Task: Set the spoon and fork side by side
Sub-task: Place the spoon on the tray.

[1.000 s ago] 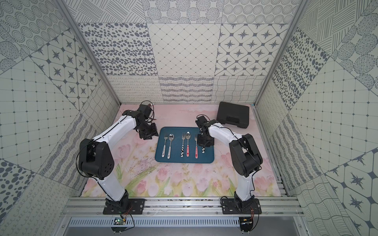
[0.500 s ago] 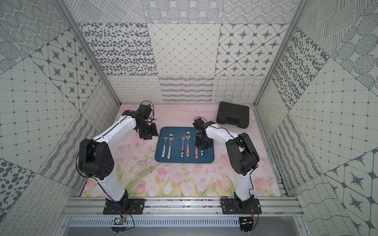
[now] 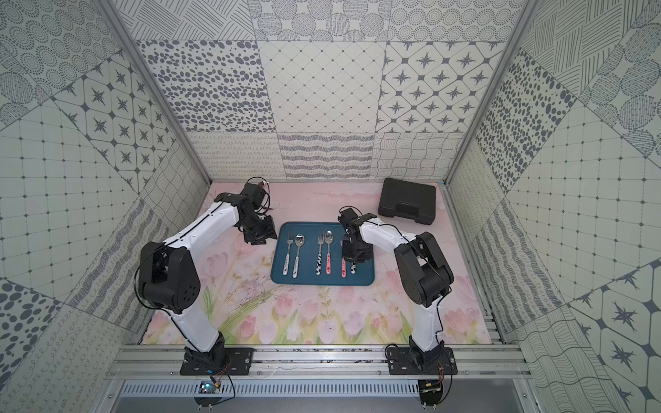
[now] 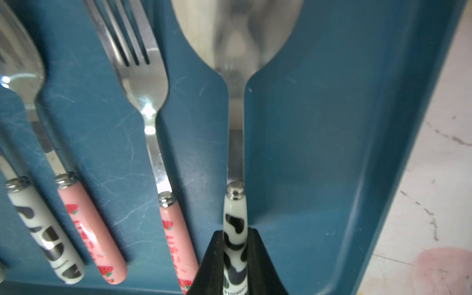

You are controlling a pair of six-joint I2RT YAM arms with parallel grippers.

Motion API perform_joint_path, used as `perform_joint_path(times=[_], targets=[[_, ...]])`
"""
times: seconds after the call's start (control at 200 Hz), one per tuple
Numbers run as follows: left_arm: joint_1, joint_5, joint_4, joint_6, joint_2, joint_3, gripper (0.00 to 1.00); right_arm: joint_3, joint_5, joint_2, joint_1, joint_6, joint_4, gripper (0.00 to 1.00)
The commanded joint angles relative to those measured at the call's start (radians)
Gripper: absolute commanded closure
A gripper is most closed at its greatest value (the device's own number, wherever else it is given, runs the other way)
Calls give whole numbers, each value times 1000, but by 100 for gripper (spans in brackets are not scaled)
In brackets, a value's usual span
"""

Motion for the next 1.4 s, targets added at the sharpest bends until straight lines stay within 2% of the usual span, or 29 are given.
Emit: perform_joint_path(times=[0.0,0.55,0.6,0.695,0.755,1.071,1.396], targets=[[3,12,-10,10,8,-1,52,-12,-13,15,12,18,26,85],[3,14,-3,8,5,-13,53,-26,-24,37,22,36,41,84],[3,15,-4,10,5,-12,53,-32,-18,34,23,46,39,81],[3,14,-4,11,3,-15,52,-47,-19,31,24,55,40,68],[3,15,-2,11,4,-19,52,-49,-18,34,24,52,35,65],[3,21,2,9,1,-16,51,-36,49,-24,25,62,11,62],[2,77,46,5,-45,-6,48,55,131,-171,22,56,-90,57]])
